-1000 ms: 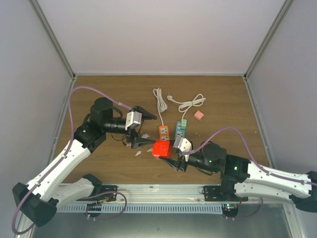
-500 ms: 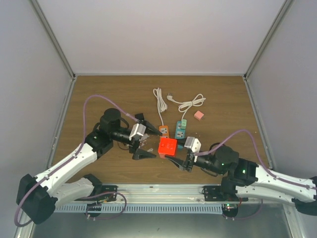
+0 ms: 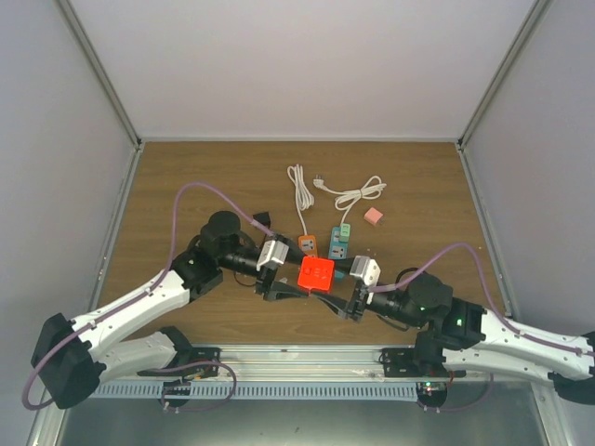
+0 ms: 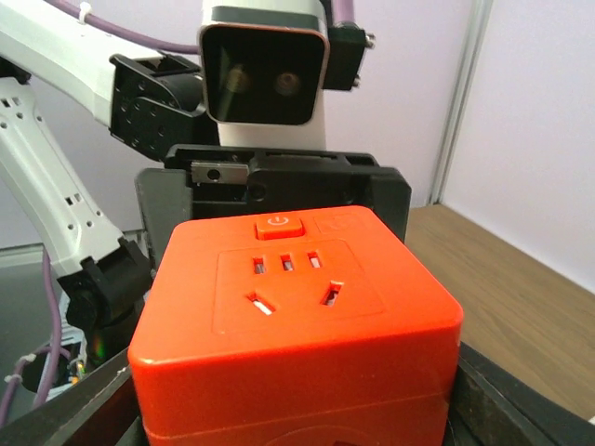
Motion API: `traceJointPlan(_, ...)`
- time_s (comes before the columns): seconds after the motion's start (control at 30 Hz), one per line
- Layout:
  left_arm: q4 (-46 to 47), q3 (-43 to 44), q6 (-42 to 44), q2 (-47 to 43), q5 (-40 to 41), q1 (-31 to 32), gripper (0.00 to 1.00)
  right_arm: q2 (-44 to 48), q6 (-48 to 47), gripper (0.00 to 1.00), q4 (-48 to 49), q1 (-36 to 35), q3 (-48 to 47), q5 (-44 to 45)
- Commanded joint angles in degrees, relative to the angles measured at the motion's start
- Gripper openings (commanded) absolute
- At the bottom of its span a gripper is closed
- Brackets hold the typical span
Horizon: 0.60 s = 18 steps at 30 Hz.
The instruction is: Insert the plug
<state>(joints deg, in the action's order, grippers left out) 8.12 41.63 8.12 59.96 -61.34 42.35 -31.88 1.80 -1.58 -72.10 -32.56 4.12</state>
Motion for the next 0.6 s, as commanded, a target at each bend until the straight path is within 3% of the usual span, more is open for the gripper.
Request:
traceJointPlan(0.0,3.22,-0.41,-0.12,1.55,1.19,0.54,0.67,1.7,0.0,0.01,3.79,-0.37,0.39,-0.22)
traceJointPlan(0.2,3.13,0.03,1.19,2.74,-0.92,1.01,0.33,2.32,-0.13,0.0,3.63,-0.34,0.56,-0.69)
traceJointPlan(0.3,2.53,0.12,2.7,2.3,-2.14,1.72,0.04,2.04,-0.18,0.0,3.54,-0.33,0.59,-0.69)
traceJointPlan(0.4,0.65,0.33,4.03,1.77,-0.34,2.04,0.0,1.43,-0.22,0.01,2.58,-0.39,-0.03,-0.52)
traceJointPlan(0.43,-0.83,0.44,4.51,1.72,0.81,2.04,0.0,0.89,-0.16,0.11,1.98,-0.36,-0.53,-0.66)
traceJointPlan(0.5,-3.12,0.77,5.59,1.65,3.24,2.04,0.0,-0.94,0.14,0.43,-0.08,-0.37,-1.76,-0.72)
traceJointPlan(0.57,-4.85,0.96,6.48,1.74,5.65,1.97,0.0,-3.83,0.94,0.51,-2.22,-0.33,-3.43,-0.77)
